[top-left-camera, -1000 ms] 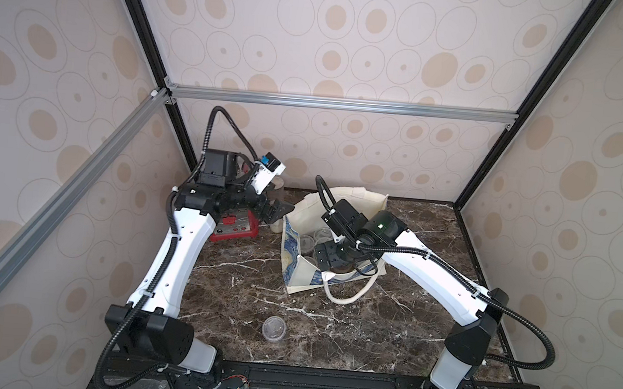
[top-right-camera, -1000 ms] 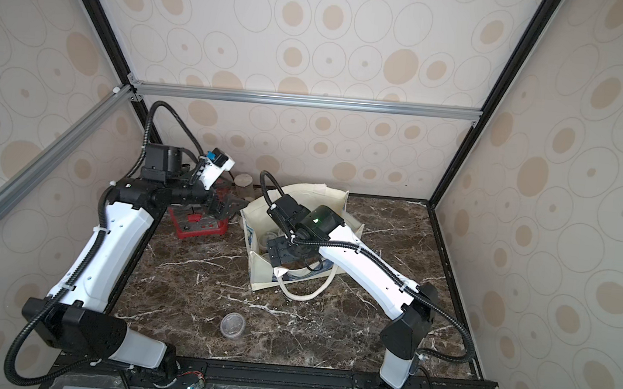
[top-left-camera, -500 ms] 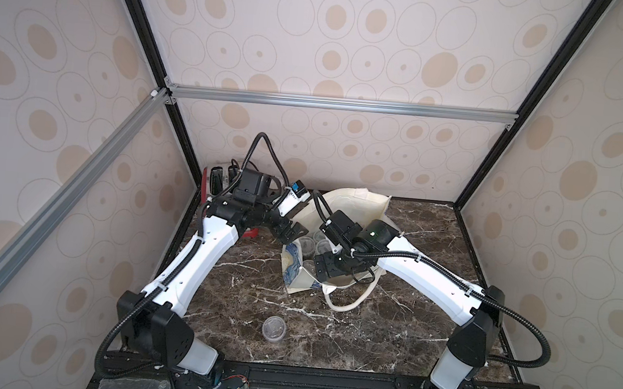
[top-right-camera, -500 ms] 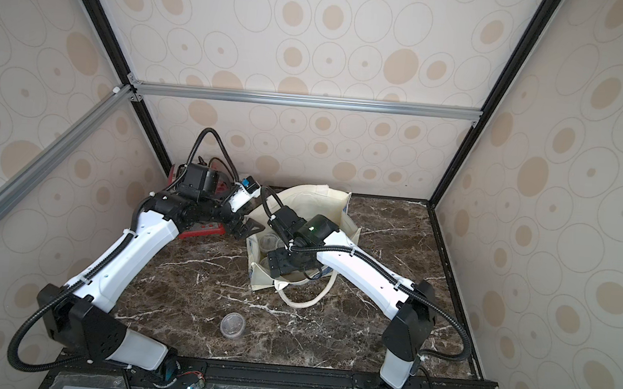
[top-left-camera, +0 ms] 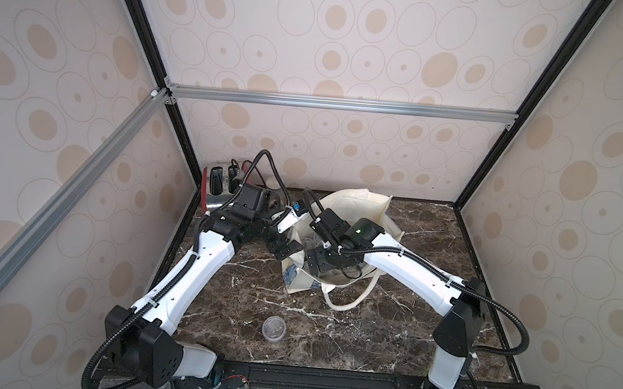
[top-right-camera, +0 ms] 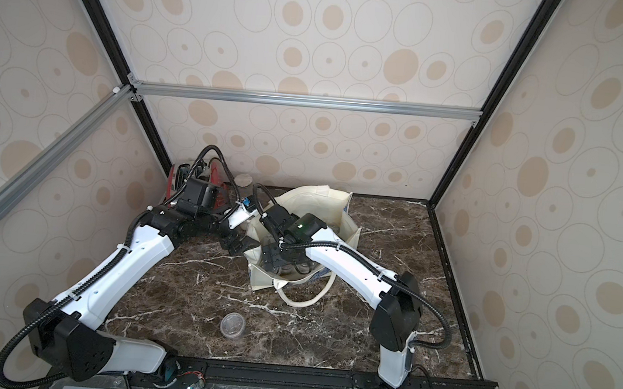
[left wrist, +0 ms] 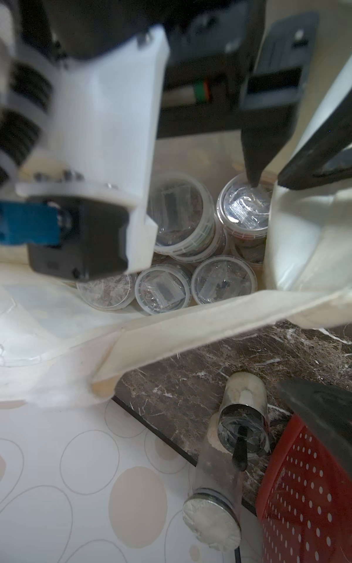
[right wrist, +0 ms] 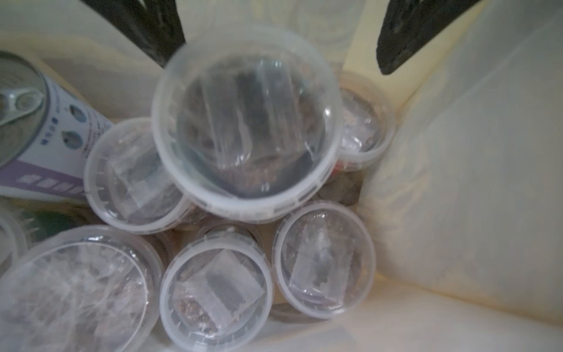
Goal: Take out the seed jars from the canvas bag
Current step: Pick up the seed jar from the canvas bag.
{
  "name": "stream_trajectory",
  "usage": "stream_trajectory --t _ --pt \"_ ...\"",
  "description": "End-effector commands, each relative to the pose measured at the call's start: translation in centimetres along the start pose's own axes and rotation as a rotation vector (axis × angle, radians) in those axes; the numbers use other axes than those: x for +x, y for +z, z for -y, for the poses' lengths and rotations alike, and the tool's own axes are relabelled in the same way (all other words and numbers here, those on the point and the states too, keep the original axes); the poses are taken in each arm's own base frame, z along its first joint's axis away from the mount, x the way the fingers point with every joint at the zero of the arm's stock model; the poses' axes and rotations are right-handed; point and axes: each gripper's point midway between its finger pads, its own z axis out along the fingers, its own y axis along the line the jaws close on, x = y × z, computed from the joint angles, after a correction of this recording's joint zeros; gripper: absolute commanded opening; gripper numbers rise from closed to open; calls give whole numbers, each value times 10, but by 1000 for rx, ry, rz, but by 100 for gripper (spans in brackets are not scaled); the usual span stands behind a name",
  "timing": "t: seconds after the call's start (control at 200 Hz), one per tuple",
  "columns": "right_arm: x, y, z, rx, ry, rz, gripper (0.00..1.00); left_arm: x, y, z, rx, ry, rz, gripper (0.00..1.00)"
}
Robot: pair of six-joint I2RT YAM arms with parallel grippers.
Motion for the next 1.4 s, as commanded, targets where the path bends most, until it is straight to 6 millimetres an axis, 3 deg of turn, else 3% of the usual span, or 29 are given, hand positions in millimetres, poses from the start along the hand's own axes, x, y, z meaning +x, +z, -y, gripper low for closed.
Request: stream_trajectory --t 0.0,0.12,0.26,0.57,0.815,1.136,1.391 --pt "-21 6 5 62 16 71 100 13 -3 13 23 49 -49 98" --pt "-25 18 7 91 5 78 95 20 -4 19 37 65 -63 98" --pt "-31 16 11 105 27 97 87 22 -9 20 27 72 -72 98" --pt "-39 -8 18 35 47 173 74 25 -22 25 23 81 -88 98" --pt "-42 -26 21 -10 62 234 72 19 -34 21 -5 46 -71 98" --pt "-41 -78 28 -51 44 310 71 8 -43 11 -40 12 -38 98" --pt "-22 -147 68 -76 121 340 71 -12 -47 -5 -79 19 -11 98"
